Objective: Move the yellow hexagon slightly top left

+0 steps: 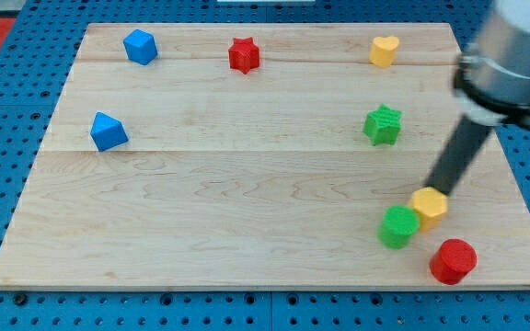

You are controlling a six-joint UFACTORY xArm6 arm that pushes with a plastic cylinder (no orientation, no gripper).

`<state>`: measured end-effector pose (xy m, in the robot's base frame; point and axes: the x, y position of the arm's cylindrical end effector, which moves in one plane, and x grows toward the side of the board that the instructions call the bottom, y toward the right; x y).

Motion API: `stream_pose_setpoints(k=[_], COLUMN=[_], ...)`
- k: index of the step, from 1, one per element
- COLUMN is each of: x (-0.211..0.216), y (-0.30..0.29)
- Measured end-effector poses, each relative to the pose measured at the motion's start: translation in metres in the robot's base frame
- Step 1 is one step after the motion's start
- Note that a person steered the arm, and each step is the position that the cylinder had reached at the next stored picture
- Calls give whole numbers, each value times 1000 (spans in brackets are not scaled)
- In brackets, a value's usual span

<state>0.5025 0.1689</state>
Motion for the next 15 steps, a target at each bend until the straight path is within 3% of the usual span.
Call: stream_pose_setpoints(k=[9, 11, 15], x=[-1, 47, 54], y=[45, 144, 72])
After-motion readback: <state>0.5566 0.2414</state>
